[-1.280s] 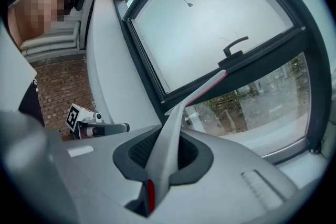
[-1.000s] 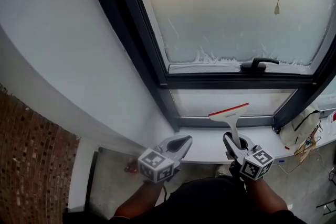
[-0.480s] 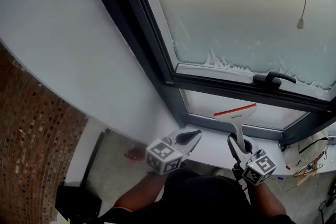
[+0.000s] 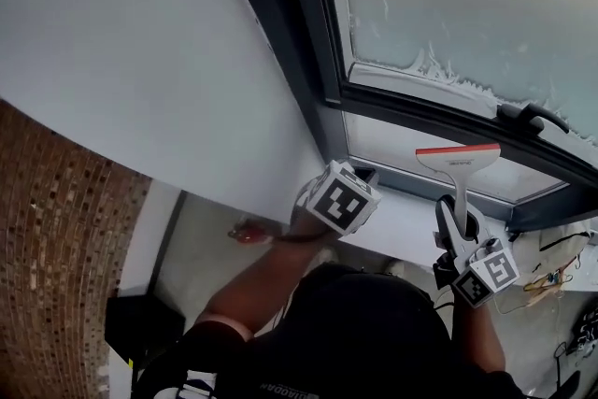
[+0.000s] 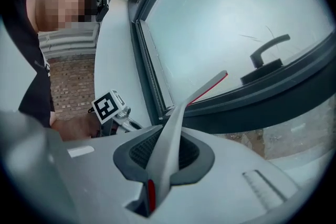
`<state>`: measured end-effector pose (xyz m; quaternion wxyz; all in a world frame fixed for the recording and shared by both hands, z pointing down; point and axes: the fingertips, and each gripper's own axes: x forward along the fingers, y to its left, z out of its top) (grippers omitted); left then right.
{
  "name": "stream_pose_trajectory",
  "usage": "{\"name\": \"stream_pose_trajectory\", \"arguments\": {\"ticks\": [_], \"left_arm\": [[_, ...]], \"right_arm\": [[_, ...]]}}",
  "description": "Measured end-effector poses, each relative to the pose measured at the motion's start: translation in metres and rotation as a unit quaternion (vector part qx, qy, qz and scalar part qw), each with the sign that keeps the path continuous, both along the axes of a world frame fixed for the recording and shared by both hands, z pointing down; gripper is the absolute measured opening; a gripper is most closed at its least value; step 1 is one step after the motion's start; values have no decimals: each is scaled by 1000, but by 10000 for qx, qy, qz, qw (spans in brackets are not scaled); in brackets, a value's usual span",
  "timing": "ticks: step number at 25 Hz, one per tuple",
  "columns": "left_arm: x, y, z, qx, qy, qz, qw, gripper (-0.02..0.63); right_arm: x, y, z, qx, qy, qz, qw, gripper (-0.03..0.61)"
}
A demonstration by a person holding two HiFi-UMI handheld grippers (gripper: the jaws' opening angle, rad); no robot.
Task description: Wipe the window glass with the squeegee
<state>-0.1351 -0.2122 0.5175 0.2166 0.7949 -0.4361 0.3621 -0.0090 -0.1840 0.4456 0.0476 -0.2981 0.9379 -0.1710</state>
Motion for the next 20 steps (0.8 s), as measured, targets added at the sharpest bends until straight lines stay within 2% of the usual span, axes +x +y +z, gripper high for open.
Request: {"name": "stream_pose_trajectory", "arguments": {"ticks": [4, 9, 12, 15, 18, 20], "left_arm": [[-22, 5, 32, -378, -704, 179, 9966, 1], [-28, 22, 60, -803, -1152, 1035, 9847, 1], [-24, 26, 66, -955, -1127, 1367, 9796, 1], [-22, 27, 66, -900, -1068, 1492, 9789, 1], [-24, 31, 69, -886, -1041, 1563, 9782, 1], [-25, 38, 73, -935, -1028, 1617, 9770, 1]], "right_arm": [[-13, -1, 1, 48, 18, 184, 9998, 48], [-27, 4, 1, 87, 157, 268, 9995, 51], [-37, 3, -11, 279, 187, 269, 9991, 54], [-52, 3, -30, 488, 127, 239, 9984, 55], [-71, -6, -61, 1062, 233, 257, 9937, 55], [-80, -20, -95, 1530, 226, 481, 9868, 55]]}}
